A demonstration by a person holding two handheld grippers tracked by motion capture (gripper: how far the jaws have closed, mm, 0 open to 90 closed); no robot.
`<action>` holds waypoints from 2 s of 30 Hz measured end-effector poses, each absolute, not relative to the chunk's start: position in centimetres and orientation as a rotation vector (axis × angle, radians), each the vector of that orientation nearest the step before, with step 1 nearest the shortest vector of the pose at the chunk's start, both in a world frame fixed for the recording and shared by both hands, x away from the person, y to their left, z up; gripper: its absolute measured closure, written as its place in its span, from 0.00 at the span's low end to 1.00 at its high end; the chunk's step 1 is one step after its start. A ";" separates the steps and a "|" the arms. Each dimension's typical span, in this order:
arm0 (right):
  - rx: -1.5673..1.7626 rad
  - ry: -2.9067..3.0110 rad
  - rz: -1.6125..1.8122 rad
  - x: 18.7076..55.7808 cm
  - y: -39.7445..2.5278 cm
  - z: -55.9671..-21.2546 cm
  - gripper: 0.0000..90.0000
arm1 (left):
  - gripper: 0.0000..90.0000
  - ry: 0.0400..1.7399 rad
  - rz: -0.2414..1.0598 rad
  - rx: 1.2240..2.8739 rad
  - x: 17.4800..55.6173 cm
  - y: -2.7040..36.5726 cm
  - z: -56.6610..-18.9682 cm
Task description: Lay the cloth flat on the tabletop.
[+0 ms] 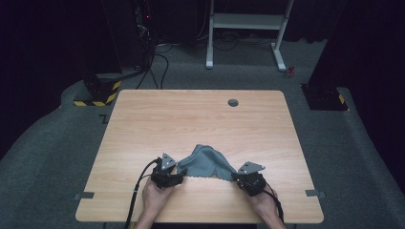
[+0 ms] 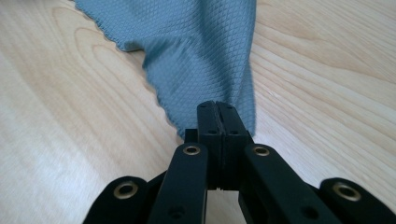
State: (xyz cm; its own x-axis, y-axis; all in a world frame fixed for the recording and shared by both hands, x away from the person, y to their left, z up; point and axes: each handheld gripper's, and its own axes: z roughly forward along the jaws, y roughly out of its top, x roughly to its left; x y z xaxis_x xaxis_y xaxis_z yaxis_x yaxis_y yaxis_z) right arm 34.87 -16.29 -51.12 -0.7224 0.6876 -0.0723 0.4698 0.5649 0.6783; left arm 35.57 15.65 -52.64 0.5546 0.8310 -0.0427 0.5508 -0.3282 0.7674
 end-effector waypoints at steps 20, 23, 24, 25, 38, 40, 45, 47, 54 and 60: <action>0.913 2.481 0.982 33.2 -18.3 -50.6 1.00 | 1.00 1.052 0.362 2.056 34.1 16.0 -51.8; 0.913 2.483 0.978 33.0 -18.6 -50.7 1.00 | 1.00 1.042 0.360 2.042 33.7 16.3 -51.4; 0.918 2.481 0.979 32.9 -18.7 -50.7 1.00 | 0.99 1.033 0.361 2.040 33.6 16.3 -51.2; 0.915 2.483 0.980 32.9 -18.7 -50.8 1.00 | 0.95 1.035 0.353 2.032 33.5 16.0 -51.1; 0.920 2.495 0.959 33.1 -18.5 -51.3 1.00 | 0.99 1.030 0.483 2.181 34.2 13.6 -51.6; 0.921 2.492 0.976 33.1 -18.6 -51.2 1.00 | 1.00 1.029 0.462 2.185 34.1 13.8 -51.5; 0.904 2.482 0.988 32.7 -18.6 -50.3 1.00 | 1.00 1.021 0.403 2.159 33.2 14.7 -51.0; 0.886 2.487 0.985 32.5 -18.7 -50.2 1.00 | 1.00 1.009 0.386 2.162 32.6 15.0 -50.7; 0.866 2.538 0.952 31.3 -18.8 -51.0 1.00 | 0.99 0.987 0.317 2.221 30.9 14.9 -51.1; 0.894 2.514 1.075 31.5 -18.8 -50.1 0.91 | 0.83 1.009 0.285 2.179 31.5 15.5 -50.2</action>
State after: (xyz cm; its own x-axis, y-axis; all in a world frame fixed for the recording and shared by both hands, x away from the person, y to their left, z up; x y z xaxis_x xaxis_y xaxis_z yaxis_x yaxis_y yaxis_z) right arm 31.54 -18.77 -50.06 -0.7753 0.6316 -0.0008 0.4358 0.5358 0.7232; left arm 31.46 15.49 -50.24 0.6713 0.7356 -0.0906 0.5798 -0.4451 0.6824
